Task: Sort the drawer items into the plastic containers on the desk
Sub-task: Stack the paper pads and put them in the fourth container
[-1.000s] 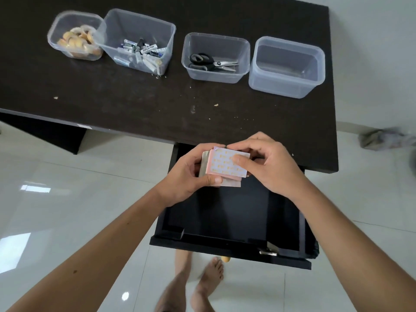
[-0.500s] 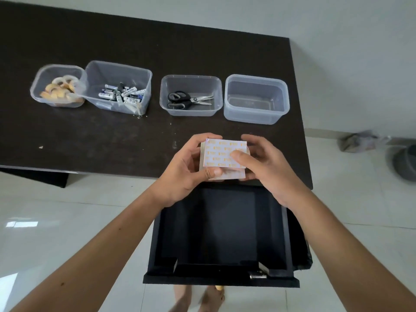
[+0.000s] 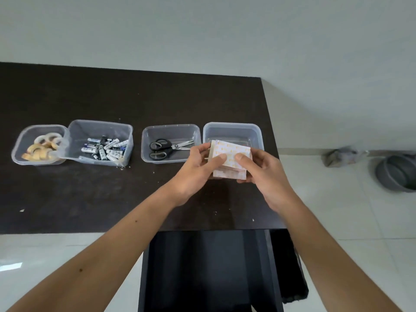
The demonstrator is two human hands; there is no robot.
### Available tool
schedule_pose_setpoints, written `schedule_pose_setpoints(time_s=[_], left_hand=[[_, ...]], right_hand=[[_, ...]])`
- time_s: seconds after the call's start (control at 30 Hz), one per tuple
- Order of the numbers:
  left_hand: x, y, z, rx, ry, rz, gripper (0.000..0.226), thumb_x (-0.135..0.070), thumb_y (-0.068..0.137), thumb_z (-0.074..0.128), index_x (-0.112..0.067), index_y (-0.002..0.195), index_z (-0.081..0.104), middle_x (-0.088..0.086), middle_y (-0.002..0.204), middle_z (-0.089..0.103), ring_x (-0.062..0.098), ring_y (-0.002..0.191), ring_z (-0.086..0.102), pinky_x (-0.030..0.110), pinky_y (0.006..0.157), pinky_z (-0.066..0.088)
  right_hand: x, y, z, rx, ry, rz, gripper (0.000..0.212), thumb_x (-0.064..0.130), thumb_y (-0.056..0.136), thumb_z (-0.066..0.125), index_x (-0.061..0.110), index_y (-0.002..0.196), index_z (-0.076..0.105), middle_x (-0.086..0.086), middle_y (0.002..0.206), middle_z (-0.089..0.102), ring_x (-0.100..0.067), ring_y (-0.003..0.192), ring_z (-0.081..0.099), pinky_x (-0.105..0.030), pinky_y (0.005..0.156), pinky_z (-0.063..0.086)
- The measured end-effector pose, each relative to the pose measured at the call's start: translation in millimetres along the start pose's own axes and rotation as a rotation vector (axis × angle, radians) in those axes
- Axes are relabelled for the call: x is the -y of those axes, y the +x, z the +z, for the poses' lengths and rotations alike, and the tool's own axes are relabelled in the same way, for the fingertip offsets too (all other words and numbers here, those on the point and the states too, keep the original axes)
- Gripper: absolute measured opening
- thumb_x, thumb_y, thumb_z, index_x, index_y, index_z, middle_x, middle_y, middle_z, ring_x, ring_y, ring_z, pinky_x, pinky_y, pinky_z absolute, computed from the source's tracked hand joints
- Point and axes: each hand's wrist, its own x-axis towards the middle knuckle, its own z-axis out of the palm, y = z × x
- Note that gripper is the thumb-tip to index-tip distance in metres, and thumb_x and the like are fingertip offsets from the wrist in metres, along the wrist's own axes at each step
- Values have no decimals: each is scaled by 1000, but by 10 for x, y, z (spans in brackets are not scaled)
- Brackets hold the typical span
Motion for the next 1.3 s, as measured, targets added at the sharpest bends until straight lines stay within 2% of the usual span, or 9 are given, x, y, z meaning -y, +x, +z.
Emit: schedule_pose_setpoints(time_s=[0.07,0.23,0.43,0.53,0.77,0.93,1.07,1.2,1.3], left_hand=[[-51,170,63,-31,36,19,76,-43,88,75,-20,149,37,-1,140,63,17,128,65,49,110,53],[-233,576,202,-109,231,142,44,-28,104,65,-16,144,52,-6,133,70,6,123,65,28,106,52],[-212,1084,277,-256,392,-46,28,-22,103,61,-19,131,64,-3,119,74,18,113,69,44,105,55],[-130,1189,273,-282,405,-141,22,-13,104,60,-14,124,67,2,116,74,21,111,69,37,97,56],[-90,1311,225,-280,576,-207,17,-20,100,63,-17,116,67,5,108,75,26,100,71,45,87,59],[-148,1371,252,-264,770,-255,29,-31,104,60,-16,129,55,6,116,66,25,96,66,33,66,47],[-164,1406,246,-250,802,-260,28,-33,104,60,-15,126,56,8,116,66,25,94,66,35,66,47],[-213,1450,258,-218,827,-300,29,-30,106,57,-13,129,53,8,120,64,24,98,61,34,72,44],[-209,1456,255,-240,831,-288,31,-30,105,60,-12,129,55,8,120,65,24,98,62,33,71,46]], right_hand=[[28,189,-65,-9,-16,-9,51,46,85,82,22,129,71,2,119,79,-20,109,77,-44,84,66],[176,685,-234,17,-86,-35,33,39,95,76,22,123,77,5,111,81,-17,107,76,-37,88,63],[237,1191,-250,136,-354,39,31,38,100,70,20,125,76,8,112,79,-13,101,75,-37,86,66],[162,1296,-225,196,-484,78,32,41,101,68,20,125,75,6,109,76,-12,93,73,-28,72,59],[149,1397,-197,241,-673,75,30,44,104,63,18,114,73,7,90,70,-10,76,65,-26,63,47],[145,1443,-153,234,-693,91,25,38,106,61,16,115,68,10,90,64,-8,77,59,-23,62,44],[143,1446,-117,197,-641,88,28,34,104,64,16,124,69,3,115,72,-19,96,67,-33,82,56],[123,1459,-80,164,-735,80,19,33,104,65,14,105,65,-3,94,69,-14,79,63,-22,62,44],[133,1486,-75,145,-730,107,18,34,103,66,16,107,64,1,90,65,-12,76,61,-19,60,41]])
